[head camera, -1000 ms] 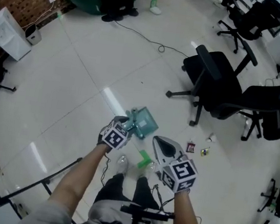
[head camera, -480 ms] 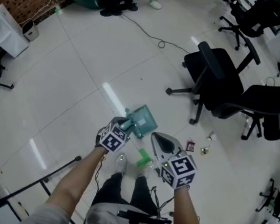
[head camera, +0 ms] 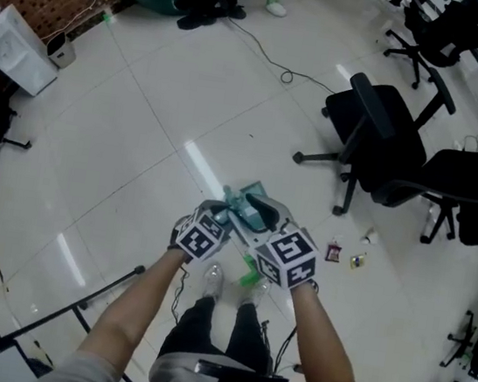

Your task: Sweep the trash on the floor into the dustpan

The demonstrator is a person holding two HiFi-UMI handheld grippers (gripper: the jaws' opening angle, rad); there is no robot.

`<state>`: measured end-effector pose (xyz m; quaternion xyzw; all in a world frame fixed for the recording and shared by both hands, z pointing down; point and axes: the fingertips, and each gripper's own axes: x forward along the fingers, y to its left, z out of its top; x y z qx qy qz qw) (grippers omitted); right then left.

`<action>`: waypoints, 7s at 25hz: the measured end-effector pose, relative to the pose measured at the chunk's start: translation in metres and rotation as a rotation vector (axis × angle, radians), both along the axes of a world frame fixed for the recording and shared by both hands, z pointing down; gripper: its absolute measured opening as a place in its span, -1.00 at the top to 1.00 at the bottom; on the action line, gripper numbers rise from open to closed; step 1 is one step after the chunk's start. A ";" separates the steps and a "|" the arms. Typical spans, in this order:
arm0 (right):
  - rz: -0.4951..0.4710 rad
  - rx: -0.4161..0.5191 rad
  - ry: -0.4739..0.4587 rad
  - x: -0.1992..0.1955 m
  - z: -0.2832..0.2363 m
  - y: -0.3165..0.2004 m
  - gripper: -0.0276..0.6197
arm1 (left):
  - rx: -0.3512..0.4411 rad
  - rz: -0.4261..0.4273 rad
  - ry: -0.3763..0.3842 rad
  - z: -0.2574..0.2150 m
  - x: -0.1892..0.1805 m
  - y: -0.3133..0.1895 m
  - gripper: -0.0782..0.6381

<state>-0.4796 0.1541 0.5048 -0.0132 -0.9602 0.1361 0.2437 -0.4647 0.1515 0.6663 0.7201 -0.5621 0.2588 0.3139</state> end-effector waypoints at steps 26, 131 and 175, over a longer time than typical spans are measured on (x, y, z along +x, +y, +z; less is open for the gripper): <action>0.011 0.034 -0.125 0.021 -0.029 -0.090 0.68 | 0.026 -0.033 -0.035 -0.003 -0.002 0.018 0.47; 1.404 0.191 0.121 0.643 0.022 -0.161 0.71 | 0.069 1.045 -0.338 -0.061 0.354 -0.237 0.49; 1.027 0.137 0.103 0.571 0.078 -0.348 0.71 | -0.043 1.114 -0.290 -0.030 0.366 -0.320 0.49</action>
